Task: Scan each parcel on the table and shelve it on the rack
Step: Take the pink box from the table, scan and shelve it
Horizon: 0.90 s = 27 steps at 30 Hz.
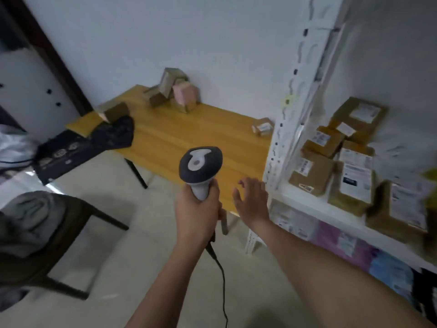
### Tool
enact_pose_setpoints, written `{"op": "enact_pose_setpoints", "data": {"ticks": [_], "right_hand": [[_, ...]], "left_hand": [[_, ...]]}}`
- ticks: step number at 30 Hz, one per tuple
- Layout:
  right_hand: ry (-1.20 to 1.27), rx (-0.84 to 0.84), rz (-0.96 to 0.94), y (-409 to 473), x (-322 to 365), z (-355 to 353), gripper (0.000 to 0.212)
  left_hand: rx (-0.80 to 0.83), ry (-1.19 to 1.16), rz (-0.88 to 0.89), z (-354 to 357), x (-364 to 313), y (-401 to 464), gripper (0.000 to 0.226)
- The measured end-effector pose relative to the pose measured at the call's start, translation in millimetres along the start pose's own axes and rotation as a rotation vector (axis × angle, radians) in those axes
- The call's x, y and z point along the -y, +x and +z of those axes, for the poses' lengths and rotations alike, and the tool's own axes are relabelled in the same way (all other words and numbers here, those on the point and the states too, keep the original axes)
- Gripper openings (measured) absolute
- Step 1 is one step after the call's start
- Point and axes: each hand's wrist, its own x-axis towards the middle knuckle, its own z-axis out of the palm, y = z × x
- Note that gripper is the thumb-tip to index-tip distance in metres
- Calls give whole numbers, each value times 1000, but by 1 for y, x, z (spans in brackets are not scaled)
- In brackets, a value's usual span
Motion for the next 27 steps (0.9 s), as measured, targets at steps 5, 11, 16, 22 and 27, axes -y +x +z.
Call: {"op": "enact_pose_setpoints", "data": {"ticks": [5,11,16,22,27], "right_hand": [[7,105,-63,72,78,68,28],[-1,141,-52,185,135,152,29],[-23,177,-1,330,163,227,35],[-227,284,32,499,177,285,53],[-303,286,13,617,178,327,66]], "left_hand": [[-181,-71,-73,-69,20,76,34],[-264,-84,-96,-107,46,188,33],[-207,-50,-108,-110,67,322,34],[-162,-33,-187,-109,75,473,36],[-118,-22,-178,-103,86,563,30]]}}
